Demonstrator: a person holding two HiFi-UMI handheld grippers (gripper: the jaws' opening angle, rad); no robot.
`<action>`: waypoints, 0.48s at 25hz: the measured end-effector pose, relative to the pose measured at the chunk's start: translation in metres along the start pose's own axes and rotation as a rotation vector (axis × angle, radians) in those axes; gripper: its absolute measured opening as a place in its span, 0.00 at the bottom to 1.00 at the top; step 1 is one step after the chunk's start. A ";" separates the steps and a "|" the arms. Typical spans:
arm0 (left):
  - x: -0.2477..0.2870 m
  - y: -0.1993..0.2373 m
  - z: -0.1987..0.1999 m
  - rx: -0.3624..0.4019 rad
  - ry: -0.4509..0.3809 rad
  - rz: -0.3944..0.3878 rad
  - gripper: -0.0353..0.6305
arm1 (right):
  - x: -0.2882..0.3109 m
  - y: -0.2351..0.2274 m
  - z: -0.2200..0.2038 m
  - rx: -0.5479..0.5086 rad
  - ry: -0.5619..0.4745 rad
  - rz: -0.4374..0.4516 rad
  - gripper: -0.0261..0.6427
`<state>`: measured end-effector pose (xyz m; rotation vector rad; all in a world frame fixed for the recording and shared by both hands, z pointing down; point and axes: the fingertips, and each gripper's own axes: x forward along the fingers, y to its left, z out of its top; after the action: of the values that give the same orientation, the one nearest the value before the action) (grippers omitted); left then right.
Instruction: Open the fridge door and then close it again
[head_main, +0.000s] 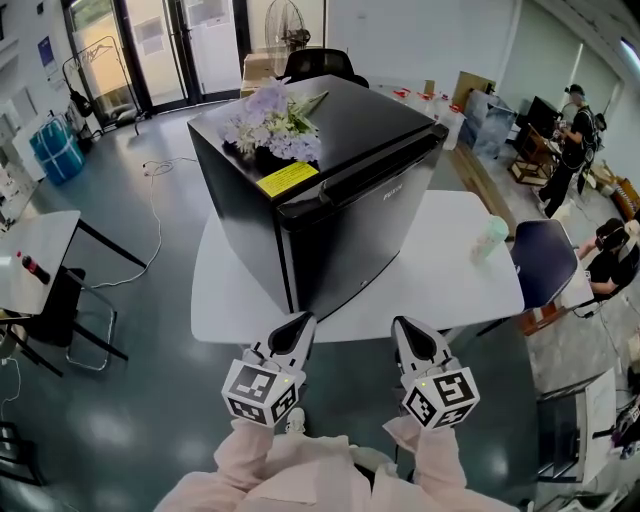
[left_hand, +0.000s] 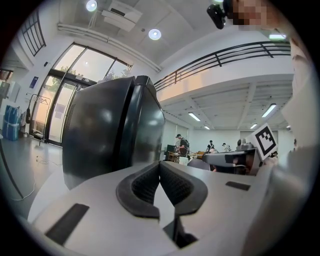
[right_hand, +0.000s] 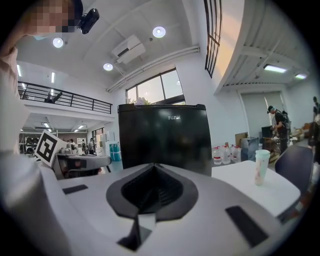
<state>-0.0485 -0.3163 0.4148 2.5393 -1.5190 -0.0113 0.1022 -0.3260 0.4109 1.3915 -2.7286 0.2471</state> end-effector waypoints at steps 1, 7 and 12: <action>0.000 0.000 0.000 -0.002 0.000 0.002 0.07 | 0.001 0.001 0.000 -0.004 0.001 0.001 0.05; -0.003 0.004 -0.001 -0.012 0.002 0.017 0.07 | 0.002 0.004 0.002 -0.048 0.000 -0.019 0.05; -0.004 0.007 -0.004 -0.018 0.007 0.026 0.07 | 0.004 0.006 -0.001 -0.038 0.005 -0.018 0.05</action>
<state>-0.0560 -0.3157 0.4194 2.5026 -1.5420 -0.0127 0.0957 -0.3255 0.4115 1.4030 -2.7003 0.1964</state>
